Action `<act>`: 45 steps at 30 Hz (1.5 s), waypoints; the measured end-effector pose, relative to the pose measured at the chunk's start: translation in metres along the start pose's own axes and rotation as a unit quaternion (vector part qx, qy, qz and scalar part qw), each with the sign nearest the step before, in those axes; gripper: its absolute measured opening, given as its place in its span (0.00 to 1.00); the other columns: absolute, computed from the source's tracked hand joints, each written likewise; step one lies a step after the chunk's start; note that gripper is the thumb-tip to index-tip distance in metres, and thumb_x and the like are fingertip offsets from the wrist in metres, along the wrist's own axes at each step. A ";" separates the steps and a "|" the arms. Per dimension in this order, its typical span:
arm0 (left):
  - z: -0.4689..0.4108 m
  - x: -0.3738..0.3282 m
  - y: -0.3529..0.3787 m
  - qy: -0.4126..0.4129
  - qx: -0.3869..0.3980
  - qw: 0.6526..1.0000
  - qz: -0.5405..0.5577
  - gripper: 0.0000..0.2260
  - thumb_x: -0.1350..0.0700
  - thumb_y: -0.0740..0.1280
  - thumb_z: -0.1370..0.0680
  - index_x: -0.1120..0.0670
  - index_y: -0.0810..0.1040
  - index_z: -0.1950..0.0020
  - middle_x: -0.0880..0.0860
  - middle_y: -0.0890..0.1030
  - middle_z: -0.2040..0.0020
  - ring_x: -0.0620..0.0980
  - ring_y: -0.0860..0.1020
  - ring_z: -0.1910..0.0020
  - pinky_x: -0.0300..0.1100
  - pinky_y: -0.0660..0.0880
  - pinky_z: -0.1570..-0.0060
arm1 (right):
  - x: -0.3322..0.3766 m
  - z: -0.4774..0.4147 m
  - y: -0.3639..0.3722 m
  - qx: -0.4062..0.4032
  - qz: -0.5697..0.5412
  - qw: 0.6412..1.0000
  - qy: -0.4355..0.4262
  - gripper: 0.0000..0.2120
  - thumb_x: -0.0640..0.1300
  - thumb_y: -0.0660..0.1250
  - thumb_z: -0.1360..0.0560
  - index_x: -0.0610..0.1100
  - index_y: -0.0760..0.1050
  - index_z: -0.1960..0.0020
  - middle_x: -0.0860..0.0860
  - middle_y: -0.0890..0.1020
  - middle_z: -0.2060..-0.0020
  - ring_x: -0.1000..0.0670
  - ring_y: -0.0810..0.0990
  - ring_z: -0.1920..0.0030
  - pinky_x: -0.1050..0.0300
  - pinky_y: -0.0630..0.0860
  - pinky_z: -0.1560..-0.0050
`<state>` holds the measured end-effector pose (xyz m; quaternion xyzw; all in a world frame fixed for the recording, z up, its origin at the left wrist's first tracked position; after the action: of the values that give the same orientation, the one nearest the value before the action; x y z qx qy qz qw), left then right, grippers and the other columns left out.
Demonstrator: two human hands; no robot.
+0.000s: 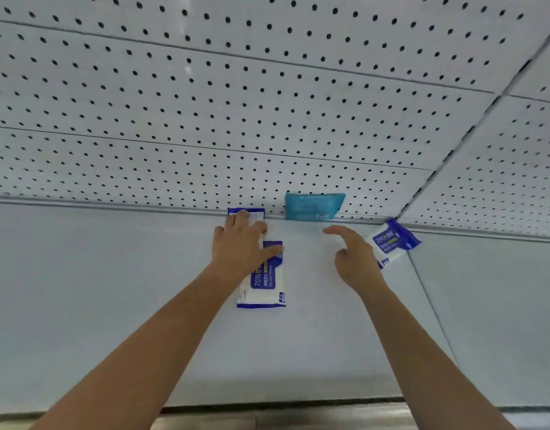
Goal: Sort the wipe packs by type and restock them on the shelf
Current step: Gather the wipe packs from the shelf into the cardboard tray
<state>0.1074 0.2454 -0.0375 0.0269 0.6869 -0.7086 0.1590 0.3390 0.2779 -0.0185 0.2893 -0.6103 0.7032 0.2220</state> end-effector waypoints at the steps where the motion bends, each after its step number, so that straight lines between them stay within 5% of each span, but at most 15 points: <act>1: -0.001 0.005 -0.002 0.002 -0.005 1.000 0.022 0.21 0.34 0.66 0.26 0.44 0.76 0.38 0.52 0.67 0.30 0.55 0.67 0.31 0.53 0.67 0.35 | -0.009 -0.005 -0.014 -0.027 0.032 0.999 0.002 0.27 0.25 0.58 0.25 0.51 0.75 0.35 0.54 0.74 0.36 0.51 0.77 0.40 0.62 0.75 0.47; 6: -0.007 0.040 -0.026 -0.038 -0.022 0.970 0.237 0.14 0.58 0.72 0.25 0.51 0.71 0.43 0.54 0.69 0.37 0.54 0.73 0.41 0.46 0.75 0.53 | -0.053 -0.029 -0.047 0.005 0.170 0.985 0.005 0.34 0.23 0.59 0.29 0.50 0.72 0.30 0.47 0.75 0.32 0.44 0.75 0.35 0.49 0.73 0.35; 9: 0.002 0.055 -0.038 -0.106 -0.014 0.872 0.477 0.17 0.60 0.71 0.24 0.49 0.70 0.38 0.53 0.76 0.41 0.55 0.80 0.47 0.43 0.79 0.59 | -0.057 -0.042 -0.050 0.054 0.268 0.962 -0.010 0.33 0.27 0.61 0.28 0.52 0.71 0.28 0.47 0.78 0.36 0.45 0.77 0.39 0.48 0.74 0.37; 11: 0.009 0.048 -0.043 -0.094 0.062 0.826 0.552 0.20 0.61 0.70 0.22 0.47 0.71 0.34 0.52 0.81 0.42 0.53 0.84 0.50 0.46 0.82 0.59 | -0.060 -0.048 -0.056 0.070 0.311 0.948 0.007 0.32 0.30 0.63 0.27 0.53 0.70 0.28 0.48 0.78 0.37 0.46 0.75 0.37 0.51 0.71 0.35; 15: 0.028 0.023 -0.033 0.016 0.212 0.883 0.419 0.20 0.61 0.71 0.23 0.44 0.76 0.34 0.50 0.82 0.41 0.50 0.85 0.50 0.43 0.82 0.58 | -0.071 -0.054 -0.075 0.063 0.415 0.907 0.037 0.23 0.44 0.63 0.23 0.58 0.70 0.30 0.52 0.77 0.34 0.47 0.70 0.31 0.49 0.60 0.31; 19: 0.031 0.012 -0.018 0.104 0.232 0.958 0.131 0.25 0.49 0.72 0.23 0.45 0.70 0.27 0.45 0.71 0.26 0.46 0.73 0.33 0.46 0.72 0.33 | -0.060 -0.052 -0.068 0.128 0.287 0.949 0.010 0.23 0.48 0.72 0.26 0.49 0.75 0.32 0.51 0.79 0.37 0.48 0.76 0.36 0.52 0.69 0.35; 21: 0.033 0.000 -0.017 0.157 0.248 0.955 0.046 0.25 0.46 0.69 0.22 0.44 0.68 0.25 0.42 0.64 0.23 0.47 0.66 0.27 0.45 0.59 0.30 | -0.030 -0.055 -0.055 0.134 0.213 0.967 -0.050 0.20 0.44 0.76 0.29 0.46 0.78 0.38 0.49 0.81 0.44 0.48 0.79 0.45 0.59 0.72 0.45; 23: 0.040 -0.008 -0.014 0.173 0.279 0.944 0.015 0.26 0.45 0.67 0.20 0.42 0.65 0.23 0.42 0.64 0.23 0.48 0.66 0.26 0.42 0.58 0.33 | 0.007 -0.062 -0.039 0.108 0.208 0.963 -0.132 0.17 0.42 0.76 0.31 0.46 0.79 0.43 0.49 0.80 0.50 0.47 0.77 0.50 0.60 0.71 0.52; 28: 0.038 -0.007 -0.021 0.202 0.238 0.944 -0.104 0.30 0.43 0.71 0.24 0.47 0.66 0.24 0.50 0.75 0.33 0.50 0.71 0.33 0.46 0.64 0.31 | 0.080 -0.062 0.012 0.047 0.261 0.922 -0.282 0.19 0.40 0.72 0.27 0.50 0.79 0.37 0.51 0.75 0.35 0.45 0.68 0.32 0.50 0.60 0.33; 36: 0.054 0.045 -0.030 0.124 0.275 0.947 0.107 0.20 0.48 0.75 0.26 0.52 0.73 0.38 0.49 0.79 0.43 0.46 0.80 0.47 0.33 0.76 0.56 | 0.081 -0.050 0.025 -0.031 0.399 0.894 -0.201 0.36 0.35 0.70 0.28 0.53 0.63 0.25 0.49 0.77 0.37 0.45 0.72 0.36 0.50 0.65 0.37; 40: 0.053 0.056 -0.036 0.075 0.239 0.921 0.298 0.17 0.50 0.75 0.25 0.47 0.72 0.40 0.45 0.82 0.47 0.46 0.84 0.51 0.37 0.81 0.57 | 0.079 -0.048 0.012 -0.014 0.450 0.883 -0.131 0.17 0.45 0.68 0.26 0.55 0.74 0.38 0.51 0.76 0.53 0.48 0.73 0.42 0.50 0.61 0.39; 43: 0.047 0.058 -0.031 0.037 0.199 0.885 0.420 0.14 0.54 0.75 0.24 0.45 0.76 0.41 0.48 0.84 0.46 0.47 0.85 0.50 0.42 0.82 0.53 | 0.064 -0.034 -0.008 0.014 0.272 0.960 -0.060 0.13 0.46 0.69 0.25 0.53 0.75 0.41 0.51 0.76 0.51 0.47 0.76 0.43 0.49 0.64 0.35; 45: 0.045 0.050 -0.025 0.027 0.195 0.859 0.472 0.12 0.58 0.73 0.23 0.48 0.77 0.42 0.48 0.86 0.49 0.48 0.85 0.51 0.44 0.82 0.52 | 0.053 -0.012 -0.025 0.013 0.092 0.996 -0.015 0.16 0.44 0.71 0.24 0.48 0.74 0.37 0.49 0.78 0.49 0.45 0.77 0.49 0.54 0.72 0.49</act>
<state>0.0615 0.1915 -0.0238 0.3979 0.4439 -0.6667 0.4475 0.3149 0.2918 0.0347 0.2453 -0.6280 0.7245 0.1434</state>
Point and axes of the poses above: each hand's wrist, its own z-axis away from the middle knuckle, its own y-axis out of the palm, x = y × z, the point moved 8 cm from there along -z, towards the middle knuckle
